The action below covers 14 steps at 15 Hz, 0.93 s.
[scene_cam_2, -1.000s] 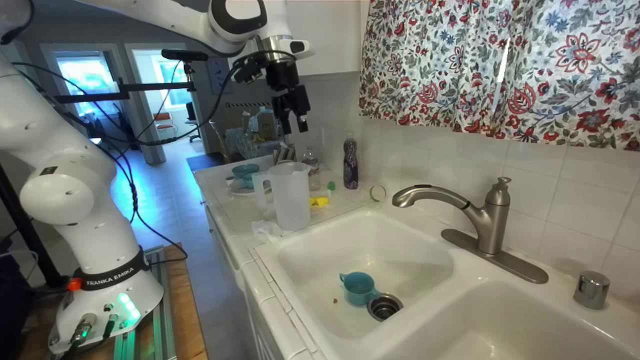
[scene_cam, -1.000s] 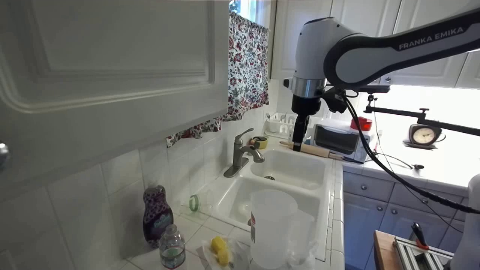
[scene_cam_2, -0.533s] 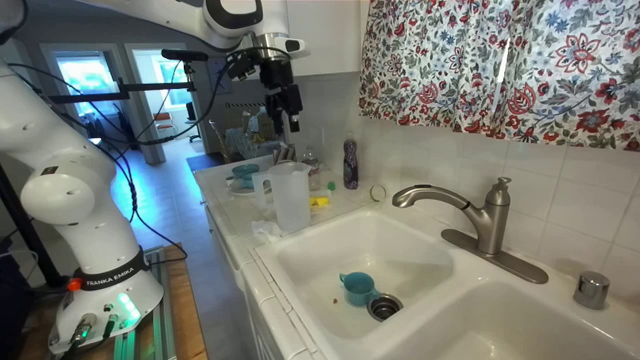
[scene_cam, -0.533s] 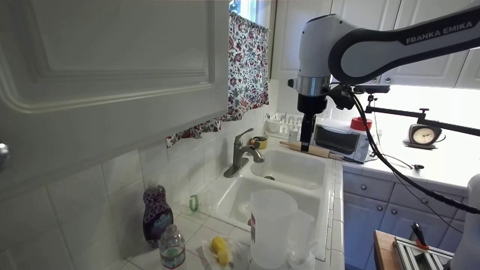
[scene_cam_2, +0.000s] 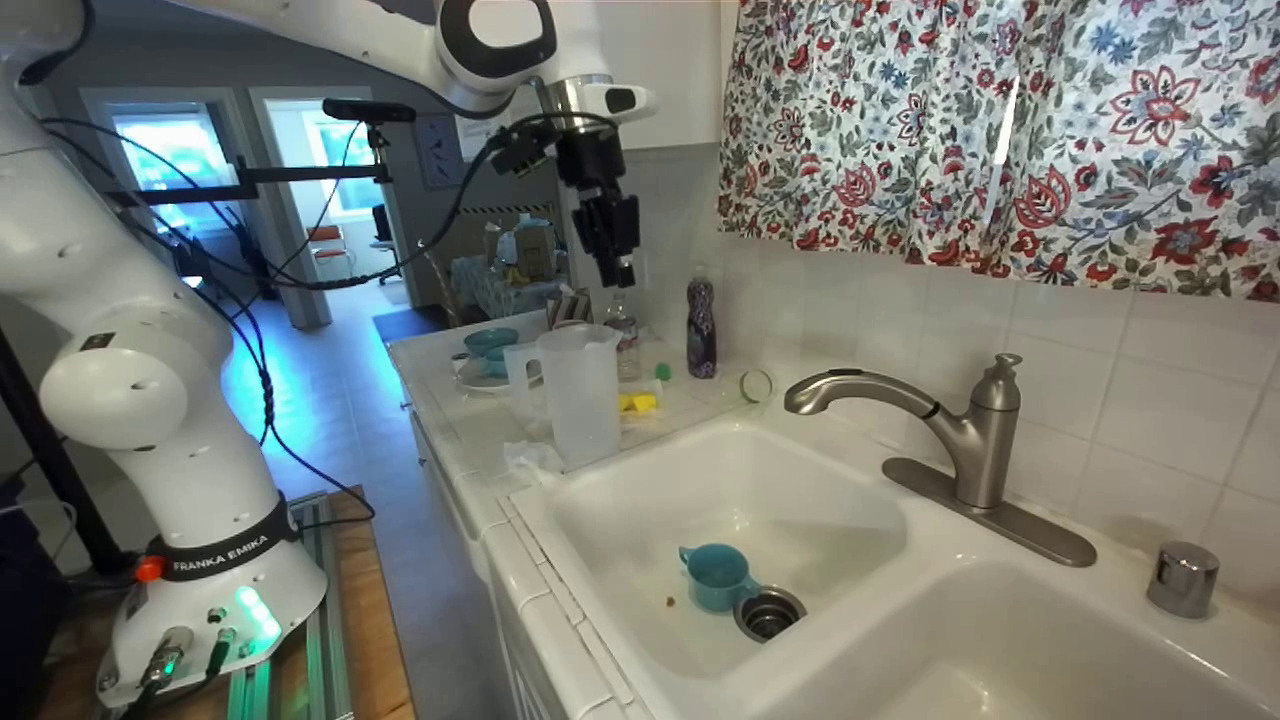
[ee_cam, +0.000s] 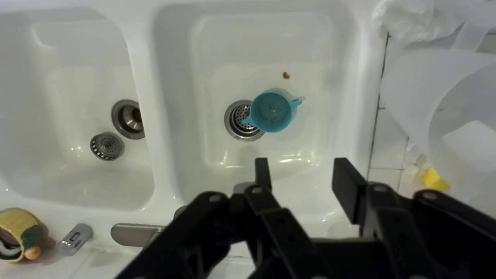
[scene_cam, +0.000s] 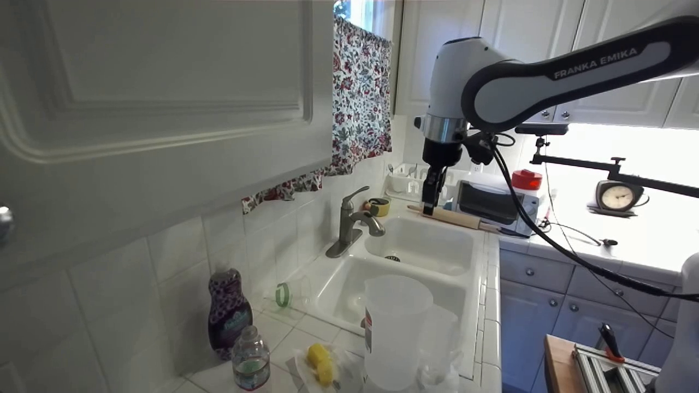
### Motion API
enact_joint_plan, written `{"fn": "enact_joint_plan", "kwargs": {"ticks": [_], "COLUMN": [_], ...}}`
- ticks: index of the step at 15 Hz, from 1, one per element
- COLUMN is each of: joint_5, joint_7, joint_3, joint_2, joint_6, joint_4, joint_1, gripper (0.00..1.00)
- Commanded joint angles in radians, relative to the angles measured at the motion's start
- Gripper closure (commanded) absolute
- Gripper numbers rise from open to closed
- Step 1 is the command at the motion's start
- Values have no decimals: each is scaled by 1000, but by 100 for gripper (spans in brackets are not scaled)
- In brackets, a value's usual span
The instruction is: Touch the tap
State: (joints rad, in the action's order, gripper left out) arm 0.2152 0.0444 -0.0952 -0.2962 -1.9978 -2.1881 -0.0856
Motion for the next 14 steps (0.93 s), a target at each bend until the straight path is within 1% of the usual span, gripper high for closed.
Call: {"fn": "enact_joint_plan", "kwargs": {"ticks": [1,3,4,7,10,11,14], "joint_5": [-54,-94,-117,-135,-105,-107,-107], "joint_7": [-17,-51,-68,-116,-189,-143,-146], "joint_3": [-19,-28,-32,-36,-43,-37,-38], "joint_2": [117,178,207,288,366,303,323], "joint_6": [-82,-104,-117,-153,-177,-167,-168], "joint_4": [78,121,143,204,268,204,214], "joint_1": [-8,-14,-16,-28,-41,-35,-36], "gripper": [84,98,100,100,100,100,99]}}
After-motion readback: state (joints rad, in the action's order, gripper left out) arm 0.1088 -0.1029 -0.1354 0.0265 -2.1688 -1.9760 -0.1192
